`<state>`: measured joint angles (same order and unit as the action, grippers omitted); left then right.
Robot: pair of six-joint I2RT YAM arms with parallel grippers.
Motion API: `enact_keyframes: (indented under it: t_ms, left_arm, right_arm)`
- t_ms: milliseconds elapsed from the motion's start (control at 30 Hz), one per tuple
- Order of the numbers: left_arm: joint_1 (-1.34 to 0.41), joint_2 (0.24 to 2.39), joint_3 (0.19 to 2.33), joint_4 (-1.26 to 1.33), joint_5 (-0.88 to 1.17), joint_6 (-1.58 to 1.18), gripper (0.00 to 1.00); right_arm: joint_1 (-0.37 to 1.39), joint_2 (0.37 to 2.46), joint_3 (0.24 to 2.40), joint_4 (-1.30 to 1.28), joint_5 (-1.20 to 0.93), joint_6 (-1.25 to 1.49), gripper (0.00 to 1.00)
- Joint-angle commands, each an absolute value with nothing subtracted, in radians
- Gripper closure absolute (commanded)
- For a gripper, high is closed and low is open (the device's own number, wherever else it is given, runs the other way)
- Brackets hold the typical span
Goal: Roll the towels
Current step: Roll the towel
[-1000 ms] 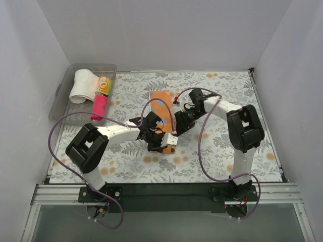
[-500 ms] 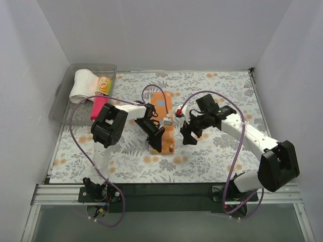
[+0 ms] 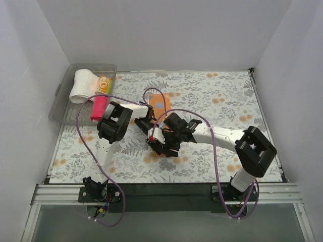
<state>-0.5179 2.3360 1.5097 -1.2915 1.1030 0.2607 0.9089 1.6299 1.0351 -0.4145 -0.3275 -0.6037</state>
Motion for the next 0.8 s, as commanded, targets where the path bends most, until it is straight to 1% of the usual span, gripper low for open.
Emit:
enact_keyframes:
  t_ms: [0, 267, 367, 400, 467, 500, 567, 633, 700, 733, 767]
  left_arm:
    - [-0.511, 2.382, 1.506, -1.195, 0.95, 0.287, 0.97]
    - [-0.486, 2.395, 1.513, -1.187, 0.951, 0.282, 0.96]
    - [-0.483, 2.391, 1.511, -1.18, 0.951, 0.285, 0.96]
    - [-0.48, 2.388, 1.509, -1.18, 0.953, 0.288, 0.95]
    - [-0.479, 2.373, 1.509, -1.181, 0.965, 0.298, 0.93]
    - [-0.476, 2.365, 1.509, -1.181, 0.965, 0.298, 0.91]
    - [-0.472, 2.341, 1.508, -1.184, 0.965, 0.305, 0.87]
    - [-0.462, 2.301, 1.499, -1.18, 0.965, 0.308, 0.8]
    - [-0.436, 2.269, 1.485, -1.181, 0.979, 0.321, 0.75]
    - [-0.425, 2.237, 1.479, -1.18, 0.985, 0.321, 0.71]
    - [-0.411, 2.221, 1.477, -1.18, 0.988, 0.321, 0.7]
  right_arm:
    - [0.937, 1.657, 1.051, -0.315, -0.316, -0.614, 0.42]
    - [0.969, 1.718, 1.028, -0.296, -0.357, -0.615, 0.53]
    - [0.983, 1.755, 1.009, -0.287, -0.338, -0.603, 0.63]
    - [0.983, 1.767, 1.008, -0.288, -0.328, -0.595, 0.7]
    - [0.98, 1.781, 0.996, -0.288, -0.313, -0.595, 0.78]
    - [0.98, 1.784, 0.985, -0.298, -0.316, -0.595, 0.87]
    - [0.966, 1.783, 0.983, -0.32, -0.371, -0.588, 0.99]
    - [0.945, 1.776, 0.991, -0.359, -0.45, -0.559, 0.99]
    - [0.93, 1.769, 1.002, -0.409, -0.515, -0.548, 0.99]
    - [0.916, 1.77, 1.018, -0.429, -0.566, -0.539, 0.99]
    - [0.91, 1.767, 1.025, -0.445, -0.593, -0.537, 0.99]
